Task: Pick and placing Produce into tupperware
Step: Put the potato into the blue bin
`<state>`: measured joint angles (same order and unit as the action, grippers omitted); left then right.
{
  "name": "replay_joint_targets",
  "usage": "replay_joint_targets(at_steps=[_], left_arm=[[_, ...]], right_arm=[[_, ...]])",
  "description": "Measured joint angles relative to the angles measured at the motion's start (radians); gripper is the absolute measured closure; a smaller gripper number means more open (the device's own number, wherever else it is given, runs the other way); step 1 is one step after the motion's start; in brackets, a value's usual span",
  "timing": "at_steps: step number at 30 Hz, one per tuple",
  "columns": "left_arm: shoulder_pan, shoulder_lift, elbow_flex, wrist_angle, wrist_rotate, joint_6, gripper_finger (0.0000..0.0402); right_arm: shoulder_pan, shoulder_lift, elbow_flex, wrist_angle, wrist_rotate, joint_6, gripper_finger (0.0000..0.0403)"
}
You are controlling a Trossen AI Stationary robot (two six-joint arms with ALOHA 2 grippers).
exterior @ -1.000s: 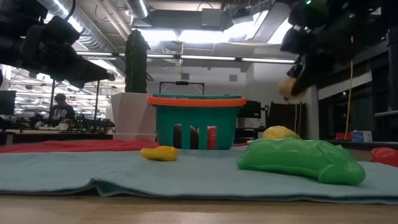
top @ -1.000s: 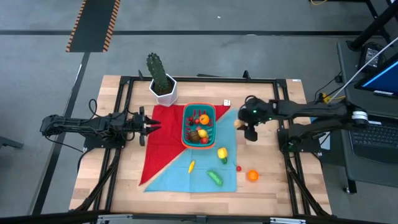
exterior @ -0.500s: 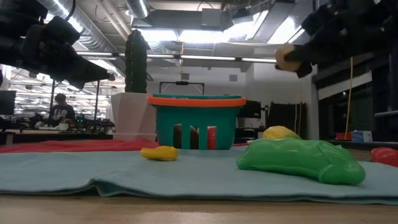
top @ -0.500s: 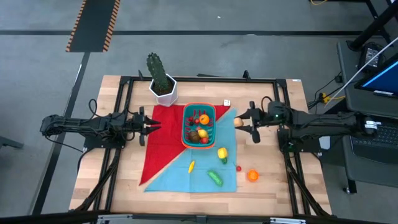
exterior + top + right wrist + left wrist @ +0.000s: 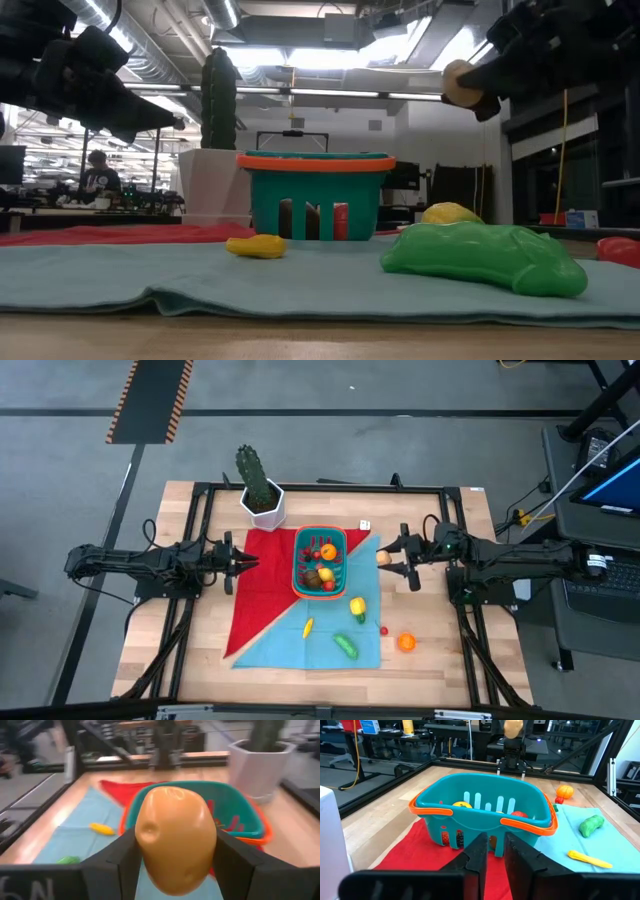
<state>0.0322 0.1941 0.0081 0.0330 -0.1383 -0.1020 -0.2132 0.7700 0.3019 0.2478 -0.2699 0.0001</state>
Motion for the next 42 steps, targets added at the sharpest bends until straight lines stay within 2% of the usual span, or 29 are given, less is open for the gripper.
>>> replay_joint_targets(at_steps=[9,14,19,32,42], left_arm=[[0.000,0.000,0.000,0.000,0.000,0.000,0.0364],[0.000,0.000,0.000,0.000,0.000,0.000,0.0373],[0.000,0.000,0.000,0.000,0.000,0.000,0.0382],[0.000,0.000,0.000,0.000,0.000,0.000,0.0401],[0.000,0.000,0.000,0.000,0.000,0.000,0.0376]], right_arm=[[0.000,0.000,0.000,0.005,0.157,0.022,0.0203],[0.003,0.029,0.000,0.046,0.132,0.027,0.0203],[0.003,0.111,0.010,0.104,0.111,0.022,0.0203],[-0.001,0.378,0.238,0.109,0.076,-0.080,0.0203],[-0.001,0.589,0.378,0.190,0.028,-0.087,0.0203]])
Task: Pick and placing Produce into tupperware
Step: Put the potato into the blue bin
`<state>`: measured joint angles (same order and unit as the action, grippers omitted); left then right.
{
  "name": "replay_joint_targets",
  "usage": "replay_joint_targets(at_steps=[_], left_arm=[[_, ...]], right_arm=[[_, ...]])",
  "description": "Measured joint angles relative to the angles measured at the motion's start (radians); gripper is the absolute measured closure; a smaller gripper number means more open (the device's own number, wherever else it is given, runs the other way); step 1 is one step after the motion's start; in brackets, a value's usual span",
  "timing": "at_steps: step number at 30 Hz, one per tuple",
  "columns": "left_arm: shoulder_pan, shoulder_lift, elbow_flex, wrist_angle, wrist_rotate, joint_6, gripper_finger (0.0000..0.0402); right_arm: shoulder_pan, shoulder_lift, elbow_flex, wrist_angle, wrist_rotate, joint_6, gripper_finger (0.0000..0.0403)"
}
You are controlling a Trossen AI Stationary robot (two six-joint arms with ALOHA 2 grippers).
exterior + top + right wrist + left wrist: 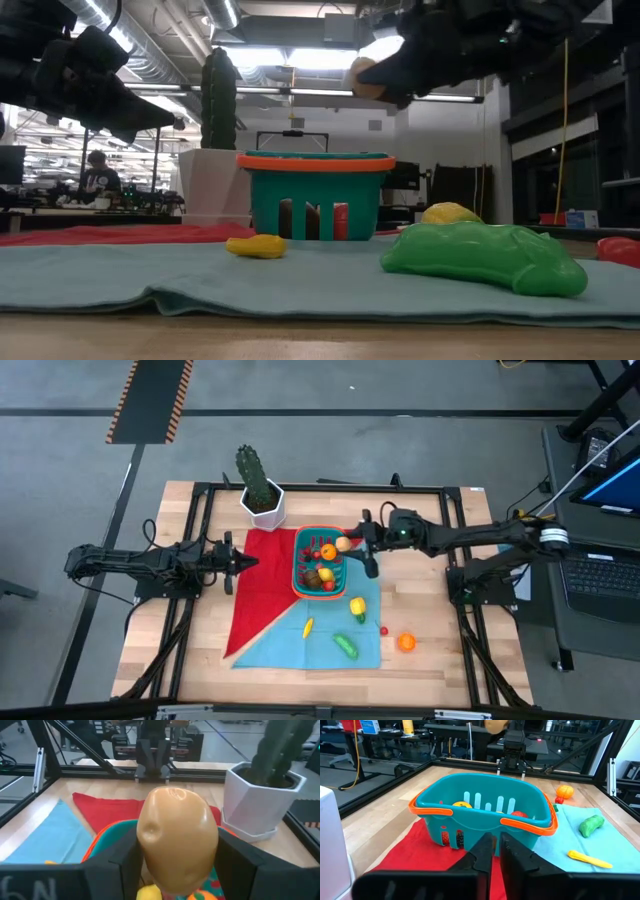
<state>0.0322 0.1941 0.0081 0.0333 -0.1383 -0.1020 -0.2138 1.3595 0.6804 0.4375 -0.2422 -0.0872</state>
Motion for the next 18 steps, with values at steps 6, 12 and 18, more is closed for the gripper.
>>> replay_joint_targets(at_steps=[6,12,18], left_arm=[[0.000,0.000,0.000,0.000,0.000,0.000,0.0360],[0.000,0.000,0.000,0.000,0.000,0.000,0.0346],[0.000,0.000,0.000,0.000,0.000,0.000,0.0334]], right_arm=[[0.000,0.116,0.092,-0.001,-0.047,-0.006,0.0203],[-0.005,0.146,0.167,-0.092,-0.075,-0.027,0.0203],[-0.005,0.157,0.313,-0.433,-0.077,-0.103,0.0203]])
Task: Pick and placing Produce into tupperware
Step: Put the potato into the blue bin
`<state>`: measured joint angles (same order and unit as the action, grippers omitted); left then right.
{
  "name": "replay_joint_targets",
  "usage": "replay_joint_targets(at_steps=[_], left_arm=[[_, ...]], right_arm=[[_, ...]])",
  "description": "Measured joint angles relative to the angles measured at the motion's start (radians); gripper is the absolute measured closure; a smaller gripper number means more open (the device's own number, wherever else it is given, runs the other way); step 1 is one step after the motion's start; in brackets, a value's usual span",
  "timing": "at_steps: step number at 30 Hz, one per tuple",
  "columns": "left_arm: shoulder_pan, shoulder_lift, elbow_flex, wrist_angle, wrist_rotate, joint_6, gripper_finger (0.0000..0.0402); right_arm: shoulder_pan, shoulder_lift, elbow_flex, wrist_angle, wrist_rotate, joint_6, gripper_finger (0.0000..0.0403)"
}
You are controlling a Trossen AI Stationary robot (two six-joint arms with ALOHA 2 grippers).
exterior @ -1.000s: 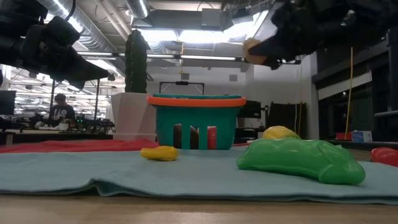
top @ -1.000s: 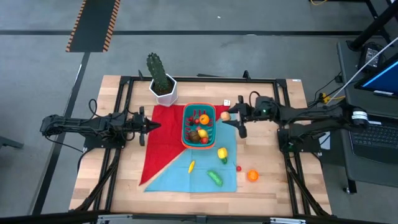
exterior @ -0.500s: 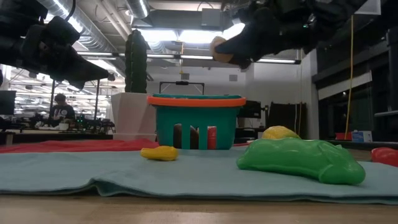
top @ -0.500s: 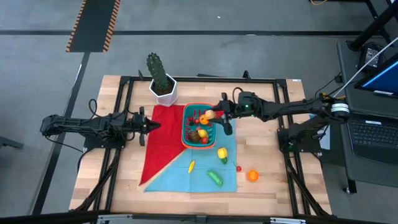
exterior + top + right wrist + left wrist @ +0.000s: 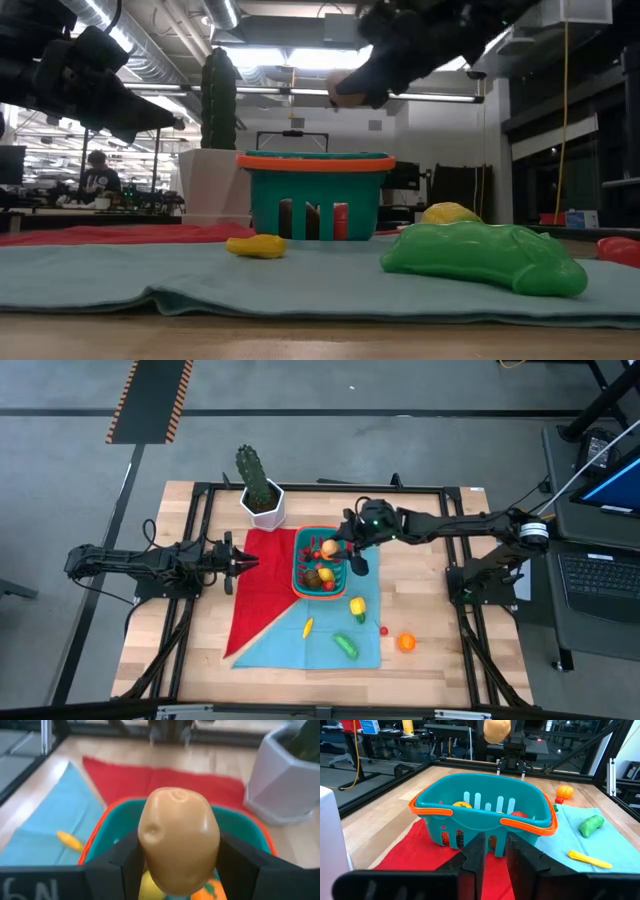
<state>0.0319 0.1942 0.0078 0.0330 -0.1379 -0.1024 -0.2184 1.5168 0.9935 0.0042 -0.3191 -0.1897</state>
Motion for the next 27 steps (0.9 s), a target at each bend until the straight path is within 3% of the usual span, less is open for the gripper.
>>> replay_joint_targets(at_steps=[8,27], left_arm=[[0.000,0.000,0.000,0.000,0.000,-0.003,0.0319],[0.000,0.000,0.000,0.000,0.000,-0.003,0.0296]], right_arm=[[-0.002,0.060,0.172,-0.359,0.031,-0.053,0.0203],[-0.002,0.207,0.386,-0.553,0.037,-0.133,0.0203]])
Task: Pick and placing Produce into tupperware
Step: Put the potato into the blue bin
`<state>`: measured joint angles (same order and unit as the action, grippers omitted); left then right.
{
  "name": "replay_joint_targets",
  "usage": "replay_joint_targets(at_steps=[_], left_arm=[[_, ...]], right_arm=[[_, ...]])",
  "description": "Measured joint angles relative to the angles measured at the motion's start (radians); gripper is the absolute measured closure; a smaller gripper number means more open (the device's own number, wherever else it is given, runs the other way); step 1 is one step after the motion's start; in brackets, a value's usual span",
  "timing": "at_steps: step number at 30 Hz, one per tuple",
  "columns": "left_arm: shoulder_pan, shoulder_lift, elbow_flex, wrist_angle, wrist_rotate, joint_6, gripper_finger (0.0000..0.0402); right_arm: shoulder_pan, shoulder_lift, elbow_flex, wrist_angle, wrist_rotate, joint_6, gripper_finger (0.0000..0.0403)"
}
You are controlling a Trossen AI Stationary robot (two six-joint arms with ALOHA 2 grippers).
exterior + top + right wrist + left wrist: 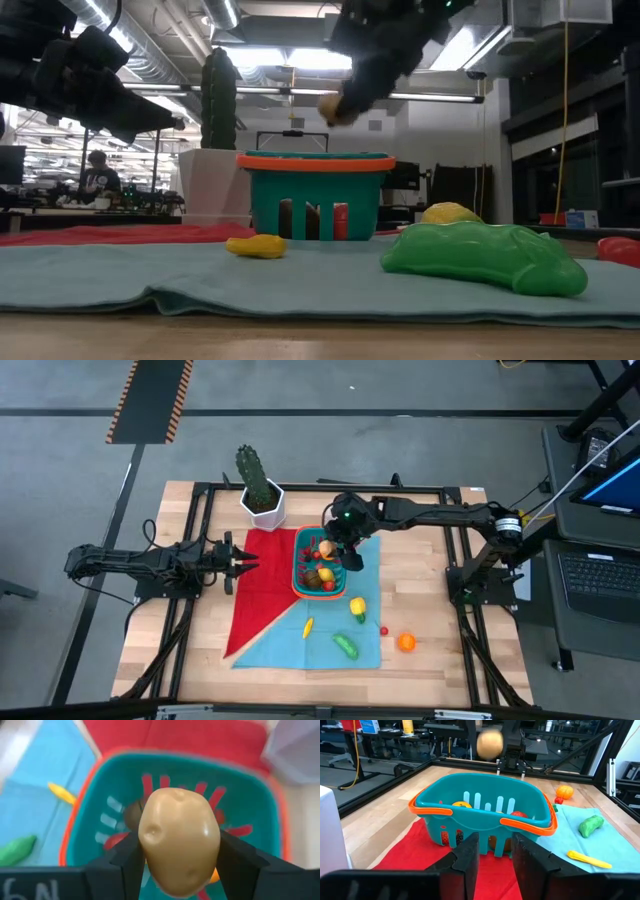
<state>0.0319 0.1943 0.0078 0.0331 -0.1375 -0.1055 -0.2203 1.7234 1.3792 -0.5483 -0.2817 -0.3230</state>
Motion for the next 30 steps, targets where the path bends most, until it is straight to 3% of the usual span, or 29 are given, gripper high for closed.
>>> replay_joint_targets(at_steps=[15,22,30], left_arm=[[0.000,0.000,0.000,0.000,0.000,0.000,0.0283],[0.000,0.000,0.000,0.000,0.000,0.000,0.0293],[0.000,0.000,0.000,0.000,0.000,0.000,0.0309]], right_arm=[[0.026,0.200,0.000,0.012,0.036,-0.026,0.0203],[0.029,0.215,0.000,0.016,0.063,-0.034,0.0202],[0.029,0.212,0.000,0.017,0.063,-0.047,0.0147]])
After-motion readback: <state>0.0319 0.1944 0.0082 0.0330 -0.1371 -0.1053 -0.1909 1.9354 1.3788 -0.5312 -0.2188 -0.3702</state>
